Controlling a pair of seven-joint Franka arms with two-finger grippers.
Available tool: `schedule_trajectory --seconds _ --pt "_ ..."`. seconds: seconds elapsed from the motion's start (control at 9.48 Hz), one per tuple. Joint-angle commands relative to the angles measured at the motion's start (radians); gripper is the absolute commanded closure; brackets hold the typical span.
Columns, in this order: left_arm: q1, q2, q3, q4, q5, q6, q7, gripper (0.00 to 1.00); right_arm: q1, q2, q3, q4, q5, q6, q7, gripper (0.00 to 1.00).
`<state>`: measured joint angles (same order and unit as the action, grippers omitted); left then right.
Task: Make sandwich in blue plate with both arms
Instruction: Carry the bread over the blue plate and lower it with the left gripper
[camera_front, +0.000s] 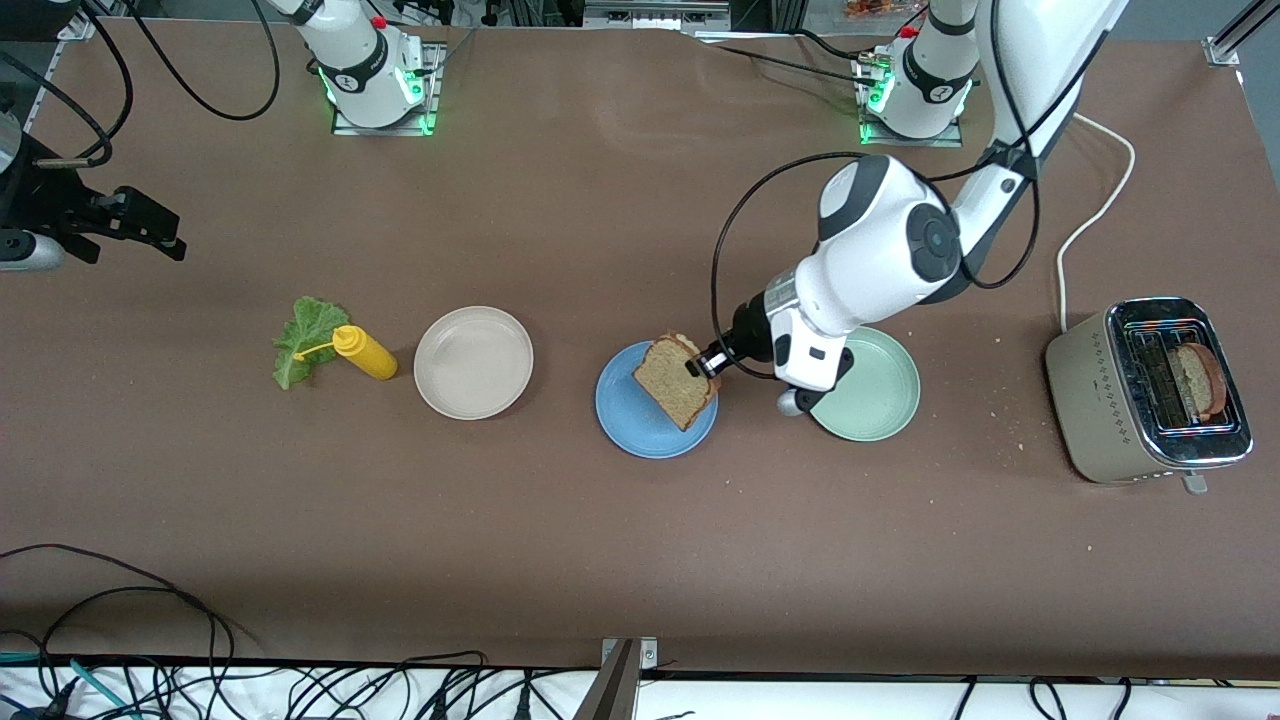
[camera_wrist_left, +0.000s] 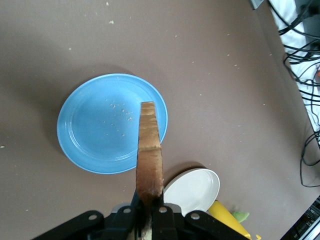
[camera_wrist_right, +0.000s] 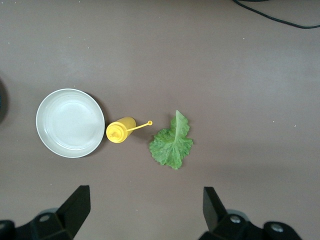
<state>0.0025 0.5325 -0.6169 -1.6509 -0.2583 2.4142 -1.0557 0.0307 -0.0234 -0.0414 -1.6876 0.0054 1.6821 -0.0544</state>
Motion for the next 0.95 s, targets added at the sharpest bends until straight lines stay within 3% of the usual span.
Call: schedule_trajectory --seconds 0.0,0.21,0.63,0.84 --pt "-0.140 0.096 0.107 0.031 0.112 0.144 -0.125 1.00 0.001 -0.007 0.000 0.008 0.004 -0.015 -0.005 0.00" --pt "-0.260 0.116 0.216 0.046 0.122 0.204 -0.179 1.00 0.001 -0.007 0.000 0.006 0.004 -0.015 -0.005 0.00" --pt "-0.303 0.168 0.229 0.082 0.125 0.224 -0.214 1.00 0.001 -0.007 0.000 0.008 0.004 -0.015 -0.005 0.00" --pt "-0.375 0.181 0.307 0.107 0.125 0.224 -0.245 1.00 0.001 -0.007 -0.003 0.005 0.004 -0.022 -0.005 0.00"
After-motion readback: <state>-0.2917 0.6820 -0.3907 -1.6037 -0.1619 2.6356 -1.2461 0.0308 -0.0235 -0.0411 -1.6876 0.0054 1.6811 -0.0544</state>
